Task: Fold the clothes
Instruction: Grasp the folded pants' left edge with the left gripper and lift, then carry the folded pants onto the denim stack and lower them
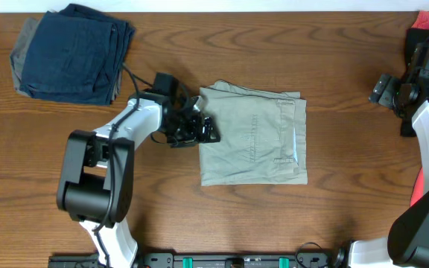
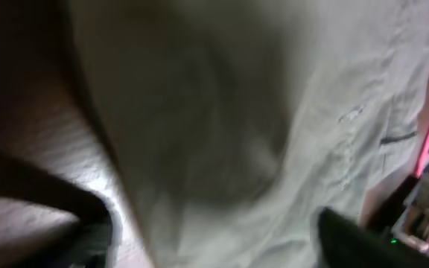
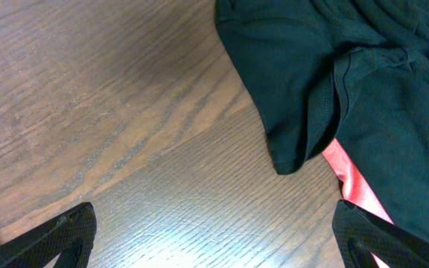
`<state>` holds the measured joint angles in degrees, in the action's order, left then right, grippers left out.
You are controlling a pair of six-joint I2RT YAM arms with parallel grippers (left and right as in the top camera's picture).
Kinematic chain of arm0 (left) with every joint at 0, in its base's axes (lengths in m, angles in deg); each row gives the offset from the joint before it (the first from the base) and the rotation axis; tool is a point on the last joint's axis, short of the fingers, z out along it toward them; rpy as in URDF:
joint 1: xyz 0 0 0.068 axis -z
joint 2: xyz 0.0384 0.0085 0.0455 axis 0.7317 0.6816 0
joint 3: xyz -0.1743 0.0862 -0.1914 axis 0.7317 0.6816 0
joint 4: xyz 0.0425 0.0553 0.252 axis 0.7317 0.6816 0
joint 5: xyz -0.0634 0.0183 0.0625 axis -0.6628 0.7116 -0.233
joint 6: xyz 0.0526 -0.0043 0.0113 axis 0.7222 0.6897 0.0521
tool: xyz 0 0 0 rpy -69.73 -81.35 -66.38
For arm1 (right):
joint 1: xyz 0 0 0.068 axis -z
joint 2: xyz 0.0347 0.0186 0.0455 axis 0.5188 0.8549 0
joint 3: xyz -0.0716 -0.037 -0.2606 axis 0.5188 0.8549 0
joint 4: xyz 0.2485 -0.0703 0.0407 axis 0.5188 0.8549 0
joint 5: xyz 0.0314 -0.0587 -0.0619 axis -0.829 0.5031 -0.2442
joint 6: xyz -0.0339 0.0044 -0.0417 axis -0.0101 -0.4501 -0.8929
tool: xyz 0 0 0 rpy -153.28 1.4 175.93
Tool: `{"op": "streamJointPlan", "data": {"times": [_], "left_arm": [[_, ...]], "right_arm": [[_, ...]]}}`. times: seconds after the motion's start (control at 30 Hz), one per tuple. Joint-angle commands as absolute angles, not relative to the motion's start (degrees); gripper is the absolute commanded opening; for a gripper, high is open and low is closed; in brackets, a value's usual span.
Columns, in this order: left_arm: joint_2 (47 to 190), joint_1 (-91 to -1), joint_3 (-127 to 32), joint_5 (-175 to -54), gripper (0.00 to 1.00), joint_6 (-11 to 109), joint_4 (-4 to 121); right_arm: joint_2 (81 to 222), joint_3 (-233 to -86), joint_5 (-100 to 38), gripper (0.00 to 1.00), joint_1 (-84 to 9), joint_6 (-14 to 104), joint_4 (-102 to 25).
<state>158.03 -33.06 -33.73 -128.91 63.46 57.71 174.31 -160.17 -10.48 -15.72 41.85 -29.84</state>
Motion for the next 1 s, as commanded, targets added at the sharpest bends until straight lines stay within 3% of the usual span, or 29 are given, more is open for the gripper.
{"op": "streamJointPlan", "data": {"times": [0.0,0.07,0.2,0.37,0.6,0.97], "left_arm": [[160.6,-31.5,-33.4,-128.5,0.61,63.1,57.0],[160.6,-30.9,-33.6,-128.5,0.47,63.1,56.8],[160.6,-31.0,-34.7,-126.5,0.07,60.6,57.0],[160.5,-31.9,-38.8,-116.2,0.06,59.5,59.4],[160.5,-34.2,-50.8,-88.8,0.06,59.5,65.1],[160.5,-43.1,-67.2,-79.6,0.06,60.4,68.3]], "right_arm": [[173.7,-160.5,-9.9,0.99,-15.2,41.7,-29.8],[173.7,-160.5,-9.9,0.99,-15.2,41.7,-29.8],[173.7,-160.5,-9.9,0.99,-15.2,41.7,-29.8],[173.7,-160.5,-9.9,0.99,-15.2,41.7,-29.8],[173.7,-160.5,-9.9,0.99,-15.2,41.7,-29.8],[173.7,-160.5,-9.9,0.99,-15.2,41.7,-29.8]]}}
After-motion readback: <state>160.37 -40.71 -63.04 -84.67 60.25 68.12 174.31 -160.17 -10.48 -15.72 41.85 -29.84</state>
